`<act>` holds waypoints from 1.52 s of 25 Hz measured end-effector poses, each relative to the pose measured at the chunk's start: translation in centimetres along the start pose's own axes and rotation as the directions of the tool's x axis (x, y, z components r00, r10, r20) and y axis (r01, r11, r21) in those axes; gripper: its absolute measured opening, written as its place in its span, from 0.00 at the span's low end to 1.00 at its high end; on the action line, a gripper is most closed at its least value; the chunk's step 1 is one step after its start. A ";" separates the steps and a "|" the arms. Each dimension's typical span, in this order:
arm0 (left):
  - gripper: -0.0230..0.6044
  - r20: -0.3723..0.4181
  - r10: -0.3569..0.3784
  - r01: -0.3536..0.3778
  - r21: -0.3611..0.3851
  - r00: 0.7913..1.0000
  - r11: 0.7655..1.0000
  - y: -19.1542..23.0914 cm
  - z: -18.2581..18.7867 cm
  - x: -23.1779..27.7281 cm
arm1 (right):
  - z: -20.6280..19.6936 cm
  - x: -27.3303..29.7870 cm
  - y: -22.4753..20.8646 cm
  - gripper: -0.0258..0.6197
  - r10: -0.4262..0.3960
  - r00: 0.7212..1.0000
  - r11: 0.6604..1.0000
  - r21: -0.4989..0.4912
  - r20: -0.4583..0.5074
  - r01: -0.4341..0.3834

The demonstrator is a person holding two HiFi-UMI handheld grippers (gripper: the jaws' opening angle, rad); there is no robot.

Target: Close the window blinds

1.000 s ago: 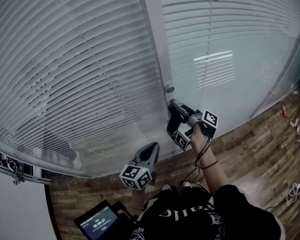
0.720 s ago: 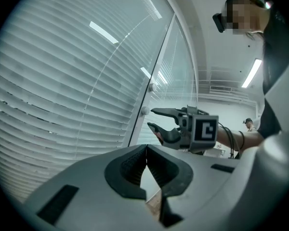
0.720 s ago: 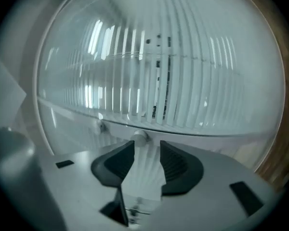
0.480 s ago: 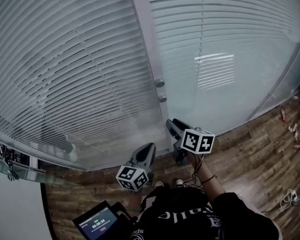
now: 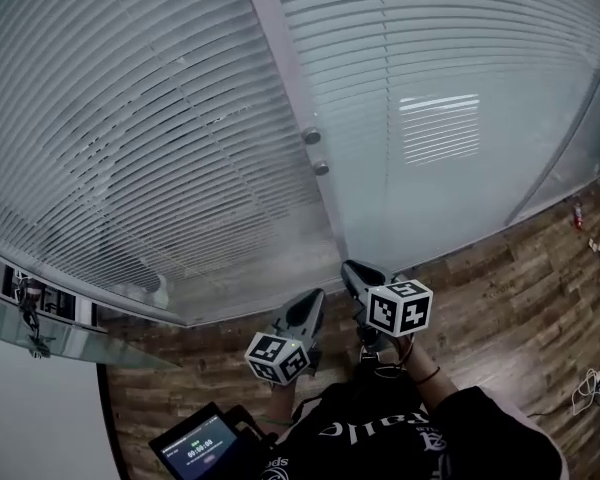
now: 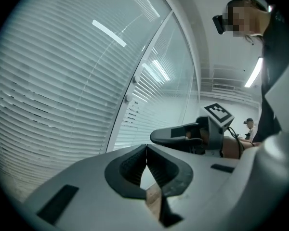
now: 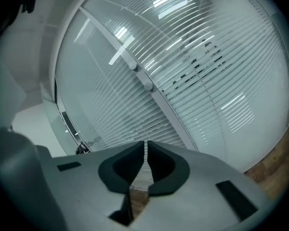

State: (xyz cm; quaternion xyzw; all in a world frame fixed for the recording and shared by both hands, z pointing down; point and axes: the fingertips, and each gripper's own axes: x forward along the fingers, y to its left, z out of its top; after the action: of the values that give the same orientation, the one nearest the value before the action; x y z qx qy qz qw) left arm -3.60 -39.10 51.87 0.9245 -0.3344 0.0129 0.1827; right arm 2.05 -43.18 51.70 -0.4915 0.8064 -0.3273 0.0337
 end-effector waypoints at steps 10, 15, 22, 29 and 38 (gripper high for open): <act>0.04 0.026 -0.018 0.018 -0.004 1.000 1.000 -6.4 -3.4 -11.0 | -7.3 -7.4 7.1 0.08 -0.032 0.999 0.999 -0.041 0.000 0.032; 0.04 -0.005 -0.018 0.018 -0.017 1.000 1.000 -9.5 -7.7 -18.0 | -12.6 -11.9 10.8 0.08 -0.053 0.998 0.998 -0.044 0.015 0.054; 0.04 0.039 -0.025 0.026 -0.026 0.999 0.999 -16.8 -10.2 -26.9 | -19.5 -21.4 17.1 0.08 -0.059 0.998 0.997 -0.047 0.018 0.060; 0.04 0.062 -0.021 0.022 -0.013 0.998 1.000 -24.0 -12.7 -31.5 | -22.9 -30.3 19.5 0.08 -0.041 0.998 0.995 -0.085 0.042 0.045; 0.04 0.102 0.032 -0.027 -0.044 0.994 0.999 -37.1 -17.1 -34.6 | -27.6 -45.8 19.2 0.08 -0.001 1.000 0.990 -0.140 0.019 0.004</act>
State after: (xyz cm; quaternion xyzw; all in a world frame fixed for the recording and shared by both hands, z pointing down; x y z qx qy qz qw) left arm -5.61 14.36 50.56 0.9148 -0.3572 -0.0390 0.1846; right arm 0.49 13.57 50.30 -0.4966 0.8265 -0.2651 0.0062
